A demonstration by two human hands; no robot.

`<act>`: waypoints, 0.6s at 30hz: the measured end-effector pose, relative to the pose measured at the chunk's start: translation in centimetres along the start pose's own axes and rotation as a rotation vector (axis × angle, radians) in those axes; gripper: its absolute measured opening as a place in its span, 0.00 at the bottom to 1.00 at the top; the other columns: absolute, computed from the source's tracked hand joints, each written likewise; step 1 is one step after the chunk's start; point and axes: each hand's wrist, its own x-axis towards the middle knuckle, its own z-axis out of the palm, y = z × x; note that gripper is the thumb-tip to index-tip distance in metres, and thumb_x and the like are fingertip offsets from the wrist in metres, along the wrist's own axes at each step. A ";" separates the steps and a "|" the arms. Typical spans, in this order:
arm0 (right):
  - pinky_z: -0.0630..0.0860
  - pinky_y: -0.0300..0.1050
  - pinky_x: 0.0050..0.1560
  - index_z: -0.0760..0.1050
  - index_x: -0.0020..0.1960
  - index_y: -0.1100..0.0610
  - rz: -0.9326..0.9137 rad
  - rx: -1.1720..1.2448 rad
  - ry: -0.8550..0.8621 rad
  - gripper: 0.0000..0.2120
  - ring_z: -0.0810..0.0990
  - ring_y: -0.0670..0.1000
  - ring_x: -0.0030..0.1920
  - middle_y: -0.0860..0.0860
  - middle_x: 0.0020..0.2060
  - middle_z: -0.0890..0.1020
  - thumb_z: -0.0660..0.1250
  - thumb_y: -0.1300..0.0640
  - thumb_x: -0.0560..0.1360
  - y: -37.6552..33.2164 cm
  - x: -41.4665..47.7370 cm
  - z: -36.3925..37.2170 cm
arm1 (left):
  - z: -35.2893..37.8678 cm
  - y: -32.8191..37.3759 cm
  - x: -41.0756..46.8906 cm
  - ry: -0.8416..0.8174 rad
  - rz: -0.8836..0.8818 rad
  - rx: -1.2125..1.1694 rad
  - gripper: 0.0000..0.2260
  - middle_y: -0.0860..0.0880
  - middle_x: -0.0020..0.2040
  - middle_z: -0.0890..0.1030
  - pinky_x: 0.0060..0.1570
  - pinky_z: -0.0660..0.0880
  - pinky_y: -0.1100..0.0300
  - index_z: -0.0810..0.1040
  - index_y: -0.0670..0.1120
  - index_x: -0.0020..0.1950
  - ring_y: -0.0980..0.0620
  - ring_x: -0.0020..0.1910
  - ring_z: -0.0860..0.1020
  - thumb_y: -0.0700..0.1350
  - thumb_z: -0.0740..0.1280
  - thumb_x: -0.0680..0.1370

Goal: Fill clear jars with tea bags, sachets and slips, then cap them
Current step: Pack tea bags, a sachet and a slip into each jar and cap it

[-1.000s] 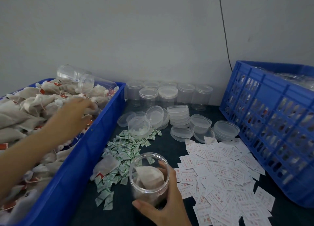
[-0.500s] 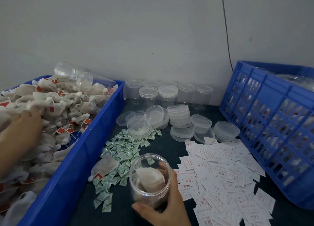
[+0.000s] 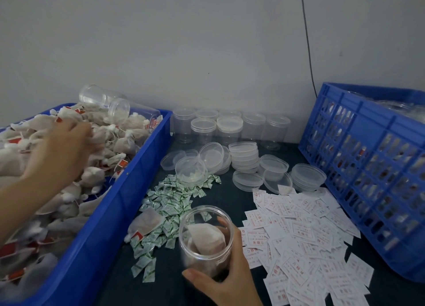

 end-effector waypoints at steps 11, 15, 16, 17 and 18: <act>0.77 0.36 0.58 0.63 0.72 0.35 -0.006 0.004 -0.025 0.45 0.81 0.48 0.62 0.44 0.63 0.80 0.84 0.48 0.62 -0.4 0.0 -0.1 | -0.6 16.9 -7.2 -0.644 0.219 -0.560 0.09 0.57 0.47 0.80 0.52 0.77 0.63 0.74 0.53 0.47 0.63 0.49 0.79 0.42 0.72 0.74; 0.77 0.43 0.62 0.63 0.74 0.42 0.001 -0.026 0.006 0.48 0.78 0.49 0.66 0.46 0.66 0.77 0.85 0.47 0.61 -0.2 0.3 0.0 | 0.7 16.7 -9.1 -0.630 0.219 -0.551 0.12 0.65 0.57 0.77 0.57 0.73 0.65 0.73 0.62 0.53 0.66 0.59 0.74 0.55 0.70 0.72; 0.78 0.46 0.62 0.62 0.75 0.41 0.013 -0.022 0.004 0.49 0.78 0.51 0.66 0.47 0.66 0.77 0.85 0.47 0.61 -0.1 0.3 -0.1 | 0.7 16.5 -9.3 -0.569 0.175 -0.641 0.15 0.67 0.60 0.75 0.59 0.72 0.64 0.73 0.63 0.55 0.67 0.62 0.72 0.60 0.70 0.70; 0.78 0.48 0.62 0.62 0.75 0.41 0.024 -0.018 -0.004 0.49 0.78 0.52 0.65 0.47 0.66 0.77 0.85 0.47 0.61 0.0 0.2 -0.1 | 0.9 16.2 -9.7 -0.529 0.118 -0.742 0.20 0.68 0.63 0.73 0.62 0.69 0.63 0.72 0.64 0.57 0.68 0.65 0.69 0.65 0.69 0.67; 0.78 0.47 0.62 0.62 0.74 0.40 0.029 -0.014 -0.021 0.49 0.78 0.52 0.65 0.47 0.66 0.77 0.85 0.48 0.61 0.0 0.2 -0.2 | 1.2 15.7 -10.3 -0.507 0.044 -0.848 0.25 0.69 0.64 0.71 0.65 0.67 0.63 0.71 0.66 0.59 0.68 0.67 0.68 0.69 0.69 0.64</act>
